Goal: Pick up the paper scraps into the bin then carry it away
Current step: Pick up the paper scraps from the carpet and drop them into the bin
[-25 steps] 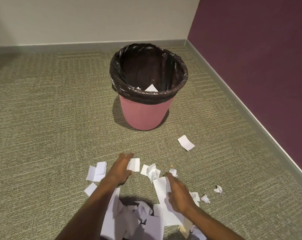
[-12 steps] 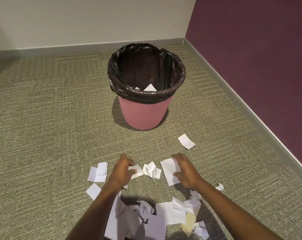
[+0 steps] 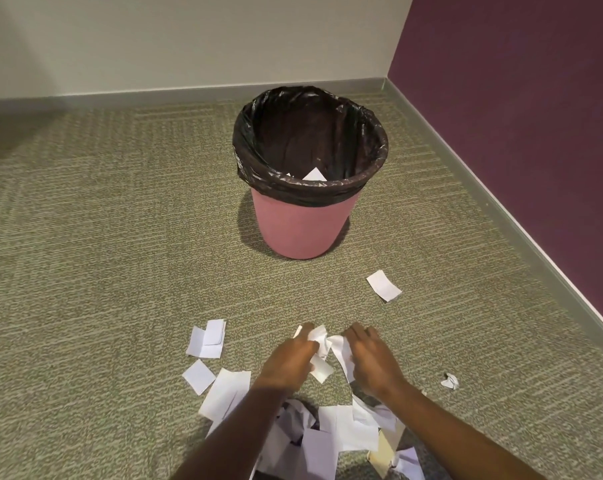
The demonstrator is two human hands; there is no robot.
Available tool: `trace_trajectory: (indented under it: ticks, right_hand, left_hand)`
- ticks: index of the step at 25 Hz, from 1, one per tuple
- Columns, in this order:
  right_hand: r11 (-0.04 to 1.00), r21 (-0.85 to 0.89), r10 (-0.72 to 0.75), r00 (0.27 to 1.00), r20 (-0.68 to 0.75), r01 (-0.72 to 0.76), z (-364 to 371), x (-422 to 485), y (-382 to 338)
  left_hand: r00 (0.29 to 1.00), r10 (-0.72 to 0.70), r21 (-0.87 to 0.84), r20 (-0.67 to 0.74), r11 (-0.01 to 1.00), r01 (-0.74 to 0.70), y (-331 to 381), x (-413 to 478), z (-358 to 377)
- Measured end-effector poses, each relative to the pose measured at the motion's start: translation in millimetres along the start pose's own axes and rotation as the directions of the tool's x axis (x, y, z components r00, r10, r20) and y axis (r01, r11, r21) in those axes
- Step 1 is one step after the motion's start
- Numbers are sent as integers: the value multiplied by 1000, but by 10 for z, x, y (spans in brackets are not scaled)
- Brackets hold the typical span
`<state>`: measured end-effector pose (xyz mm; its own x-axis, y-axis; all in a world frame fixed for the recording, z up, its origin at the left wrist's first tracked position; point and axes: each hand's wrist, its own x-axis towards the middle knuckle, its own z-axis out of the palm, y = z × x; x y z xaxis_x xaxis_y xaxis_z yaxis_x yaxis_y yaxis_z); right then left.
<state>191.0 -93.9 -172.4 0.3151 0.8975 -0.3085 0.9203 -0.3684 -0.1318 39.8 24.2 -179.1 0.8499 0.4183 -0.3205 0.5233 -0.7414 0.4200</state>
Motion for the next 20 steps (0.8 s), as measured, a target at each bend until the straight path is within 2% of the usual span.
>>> trace_trajectory:
  ticks: [3,6,9,11,13,15,18,20]
  right_hand:
    - [997,70,-16,1000,-11,16,1,-10,0]
    - [991,131,-13,1000,-26,17,-5,-23,1]
    - [988,152,-10,999,-30,15,-28,-18,45]
    - [981,193,35,998,-50,-25,-70,-27,82]
    - [949,295,137,988,-69,-111,-143,-24,113]
    - [883,427,244,967,-66,-194,-253,-22,122]
    - [810,540,302,952,-51,-229,-436,-39,115]
    - [768,599,311,949,-42,-225,-612,-83,65]
  left_hand:
    - [1000,16,130,-24,991,-12,75,-42,68]
    - [999,-2,126,-42,992,7,79,-35,90]
    - [999,-22,8,-50,1000,22,36,-35,54]
    - [995,-79,-164,-56,984,69,46,-56,-110]
    - [986,-159,-373,-45,918,131,88,-69,-474]
    - [988,-146,-470,-52,876,105,114,-73,-996]
    - [999,7,-405,-44,914,-25,119,-171,-1970]
    - [992,75,-319,-99,942,-103,162,-256,-2662]
